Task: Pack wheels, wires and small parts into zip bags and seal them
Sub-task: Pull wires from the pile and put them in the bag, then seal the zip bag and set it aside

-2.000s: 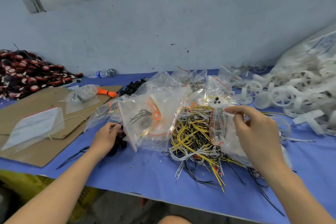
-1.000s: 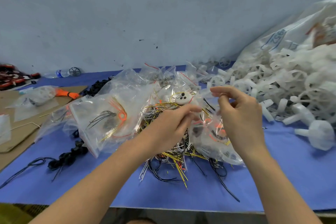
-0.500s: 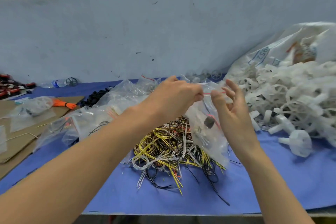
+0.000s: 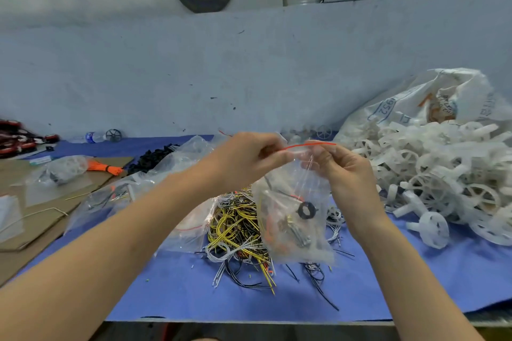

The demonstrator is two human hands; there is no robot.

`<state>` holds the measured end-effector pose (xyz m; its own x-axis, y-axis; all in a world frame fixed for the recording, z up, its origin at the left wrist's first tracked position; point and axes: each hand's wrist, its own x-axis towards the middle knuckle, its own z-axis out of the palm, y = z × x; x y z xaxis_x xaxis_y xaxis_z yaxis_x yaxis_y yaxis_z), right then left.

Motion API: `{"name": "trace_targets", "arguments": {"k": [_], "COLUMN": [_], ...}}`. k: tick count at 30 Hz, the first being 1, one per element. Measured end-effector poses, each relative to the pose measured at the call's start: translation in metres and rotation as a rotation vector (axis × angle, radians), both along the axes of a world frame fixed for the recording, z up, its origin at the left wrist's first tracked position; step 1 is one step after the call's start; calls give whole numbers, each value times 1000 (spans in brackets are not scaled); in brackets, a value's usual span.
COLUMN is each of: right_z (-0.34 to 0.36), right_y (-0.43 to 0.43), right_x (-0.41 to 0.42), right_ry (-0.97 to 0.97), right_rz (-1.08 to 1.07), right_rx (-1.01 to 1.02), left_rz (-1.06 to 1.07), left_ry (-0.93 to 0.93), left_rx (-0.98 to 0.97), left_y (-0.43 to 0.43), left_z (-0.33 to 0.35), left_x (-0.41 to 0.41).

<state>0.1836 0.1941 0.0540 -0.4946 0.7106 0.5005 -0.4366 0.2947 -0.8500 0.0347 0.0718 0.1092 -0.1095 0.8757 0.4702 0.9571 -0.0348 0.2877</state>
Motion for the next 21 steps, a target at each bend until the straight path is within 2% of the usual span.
{"name": "trace_targets", "arguments": {"k": [3, 6, 8, 11, 21], "right_z": [1, 1, -1, -6, -25], "right_y": [-2, 2, 5, 6, -19], "right_x": [4, 10, 11, 3, -11], "right_ry": [-49, -92, -95, -131, -183], "right_rz": [46, 108, 106, 15, -28], "right_rx": [1, 19, 11, -28, -194], "left_rz": [67, 86, 65, 65, 133], "left_ry": [58, -62, -110, -85, -117], "left_rx": [-91, -184, -89, 16, -73], "left_y": [-31, -53, -60, -61, -80], "left_z": [-24, -28, -22, -12, -14], "left_x": [-20, -33, -32, -25, -42]}}
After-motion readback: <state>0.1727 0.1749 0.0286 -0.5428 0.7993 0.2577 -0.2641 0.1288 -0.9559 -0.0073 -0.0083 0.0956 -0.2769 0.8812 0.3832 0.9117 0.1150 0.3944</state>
